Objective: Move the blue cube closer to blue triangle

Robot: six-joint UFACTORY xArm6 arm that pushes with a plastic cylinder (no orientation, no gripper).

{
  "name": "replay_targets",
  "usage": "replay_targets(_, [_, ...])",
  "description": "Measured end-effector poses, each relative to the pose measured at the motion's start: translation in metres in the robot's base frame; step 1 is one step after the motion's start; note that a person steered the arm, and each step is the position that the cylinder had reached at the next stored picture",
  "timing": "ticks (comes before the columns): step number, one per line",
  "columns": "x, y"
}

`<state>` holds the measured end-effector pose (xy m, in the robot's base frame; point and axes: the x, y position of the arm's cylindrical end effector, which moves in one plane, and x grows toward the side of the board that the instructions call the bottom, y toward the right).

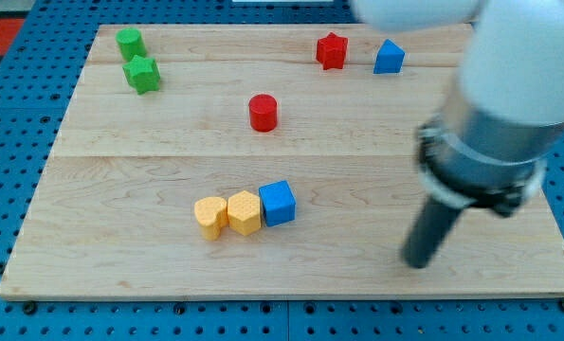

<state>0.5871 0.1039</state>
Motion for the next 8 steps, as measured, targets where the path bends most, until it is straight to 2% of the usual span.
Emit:
replay_targets(4, [-0.085, -0.159])
replay_targets(5, [-0.097, -0.163])
replay_targets(6, [-0.111, -0.131])
replay_targets(7, [-0.113, -0.072])
replay_targets(8, [-0.135, -0.035])
